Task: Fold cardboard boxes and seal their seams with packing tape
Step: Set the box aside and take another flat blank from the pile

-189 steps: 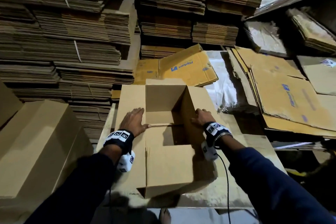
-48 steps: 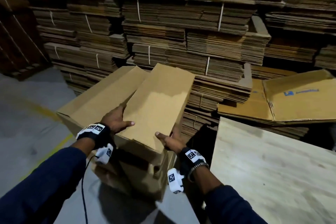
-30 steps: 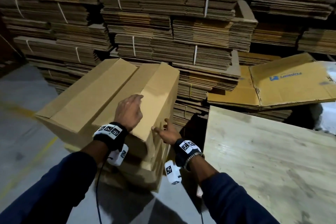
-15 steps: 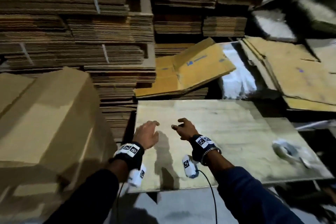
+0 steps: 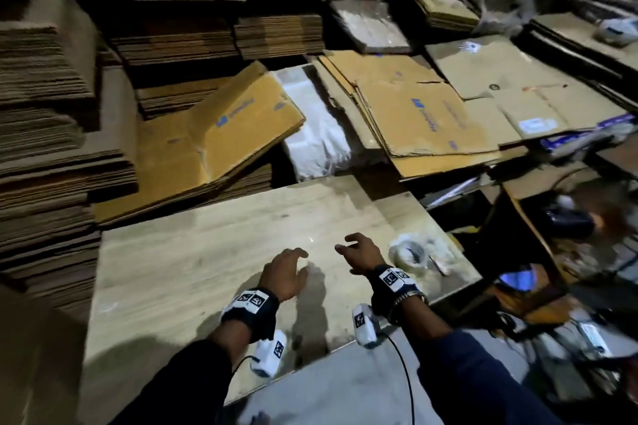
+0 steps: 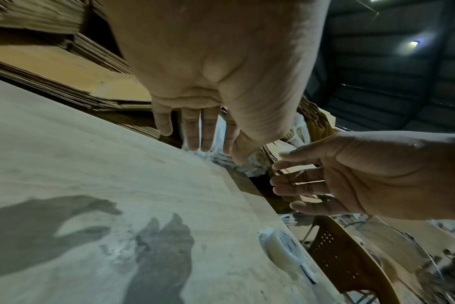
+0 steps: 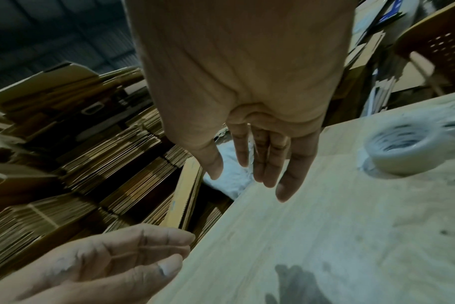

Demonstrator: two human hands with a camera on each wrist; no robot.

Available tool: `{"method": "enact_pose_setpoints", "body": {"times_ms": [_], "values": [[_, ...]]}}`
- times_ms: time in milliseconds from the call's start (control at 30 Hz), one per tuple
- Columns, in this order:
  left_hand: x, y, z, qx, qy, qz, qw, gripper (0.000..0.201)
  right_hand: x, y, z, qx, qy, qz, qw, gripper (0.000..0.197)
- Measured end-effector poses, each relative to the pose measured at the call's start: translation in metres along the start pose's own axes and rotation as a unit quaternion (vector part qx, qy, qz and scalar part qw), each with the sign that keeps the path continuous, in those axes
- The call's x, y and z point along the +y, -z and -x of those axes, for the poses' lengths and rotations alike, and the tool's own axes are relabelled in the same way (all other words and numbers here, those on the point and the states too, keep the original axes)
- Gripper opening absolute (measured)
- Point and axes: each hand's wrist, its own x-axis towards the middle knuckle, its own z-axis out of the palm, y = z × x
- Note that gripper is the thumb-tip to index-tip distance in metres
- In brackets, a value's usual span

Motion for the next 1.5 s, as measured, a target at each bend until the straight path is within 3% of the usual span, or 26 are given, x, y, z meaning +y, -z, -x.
{"method": "enact_pose_setpoints", "body": {"times_ms": [267,433,733,967,1133,1267,1433,1500], "values": [[0.075,-0.038,-0.112,-0.038,-0.050,-0.001,0.998,0.035,0.030,0.089,-0.054,0.037,-0.041,-0.007,0.998,0.046],[0.120,-0.054,-0.175,-0.056,-0.081,0.032,0.995,0.035,0.024,0.142,-0.095,0.071,-0.062,0.029,0.995,0.047],[0.150,-0.060,-0.248,-0.066,-0.096,0.067,0.991,0.033,0.011,0.173,-0.171,0.056,-0.082,0.054,0.994,0.049],[0.164,-0.053,-0.293,-0.025,-0.103,0.093,0.990,0.034,0.004,0.194,-0.251,0.051,-0.060,0.054,0.995,0.042],[0.198,-0.050,-0.339,0.005,-0.106,0.082,0.991,0.035,0.021,0.221,-0.351,0.101,-0.043,0.033,0.993,0.066],[0.229,-0.063,-0.389,-0.004,-0.109,0.052,0.993,0.041,-0.011,0.275,-0.374,0.145,-0.091,0.022,0.985,0.053],[0.246,-0.089,-0.431,-0.003,-0.074,-0.016,0.997,0.051,0.005,0.315,-0.435,0.177,-0.152,-0.099,0.967,0.073],[0.248,-0.100,-0.439,-0.015,-0.076,-0.048,0.996,0.056,0.004,0.321,-0.451,0.178,-0.178,-0.177,0.952,0.093]]}}
